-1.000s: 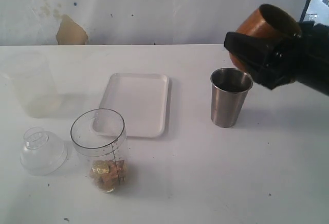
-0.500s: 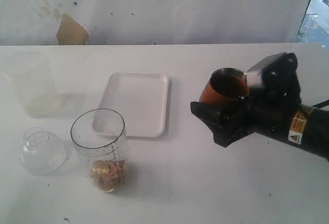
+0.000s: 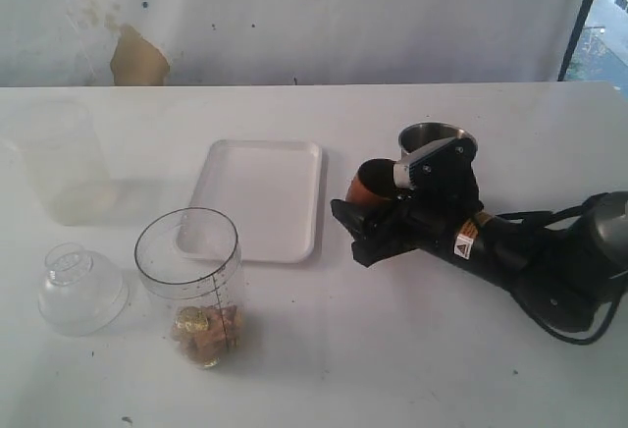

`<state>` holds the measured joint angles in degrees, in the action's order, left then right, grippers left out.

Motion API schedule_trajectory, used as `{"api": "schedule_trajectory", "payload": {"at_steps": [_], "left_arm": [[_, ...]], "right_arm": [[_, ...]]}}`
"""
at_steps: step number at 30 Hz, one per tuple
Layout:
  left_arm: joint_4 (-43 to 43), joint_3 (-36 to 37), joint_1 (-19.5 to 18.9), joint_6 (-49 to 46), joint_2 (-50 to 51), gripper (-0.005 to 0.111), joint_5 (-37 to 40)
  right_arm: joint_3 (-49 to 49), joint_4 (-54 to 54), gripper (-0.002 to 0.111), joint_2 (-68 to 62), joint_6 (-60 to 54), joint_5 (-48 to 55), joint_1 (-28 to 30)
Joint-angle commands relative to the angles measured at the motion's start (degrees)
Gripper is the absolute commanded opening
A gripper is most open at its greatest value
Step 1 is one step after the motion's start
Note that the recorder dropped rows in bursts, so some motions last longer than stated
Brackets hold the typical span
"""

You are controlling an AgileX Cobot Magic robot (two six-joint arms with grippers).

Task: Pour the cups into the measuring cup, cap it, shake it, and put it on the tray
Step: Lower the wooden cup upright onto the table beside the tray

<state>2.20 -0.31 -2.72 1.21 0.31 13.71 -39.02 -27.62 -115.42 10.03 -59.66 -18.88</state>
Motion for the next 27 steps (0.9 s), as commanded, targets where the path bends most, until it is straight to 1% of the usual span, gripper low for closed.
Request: {"api": "schedule_trajectory", "payload": {"at_steps": [1,4,8,12,16,22,27], "left_arm": [[0.4,0.3,0.1,0.0,-0.3,0.0,-0.4],[0.4,0.3,0.1,0.0,-0.3,0.0,-0.4],[0.4,0.3,0.1,0.0,-0.3,0.0,-0.4],[0.4,0.3,0.1,0.0,-0.3,0.0,-0.4],[0.4,0.3,0.1,0.0,-0.3,0.0,-0.4],[0.4,0.3,0.1,0.0,-0.3,0.0,-0.4],[0.4,0.3,0.1,0.0,-0.3,0.0,-0.4]], "right_arm": [[-3.9,-4.4,0.0,-3.1,0.6,1.0,0.0],[-5.0,-5.7,0.0,-4.2,0.6,2.4,0.0],[-4.9,-7.6,0.0,-3.8,1.0,1.7,0.0],[-4.9,-12.4,0.0,-3.4,4.5,1.6,-0.1],[-4.9,-13.2,0.0,-3.4,4.5,7.0,-1.2],[-4.9,-13.6,0.0,-3.2,5.5,7.2,-1.3],[-4.9,-17.5,0.001,-3.2,5.4,5.8,-1.3]]}}
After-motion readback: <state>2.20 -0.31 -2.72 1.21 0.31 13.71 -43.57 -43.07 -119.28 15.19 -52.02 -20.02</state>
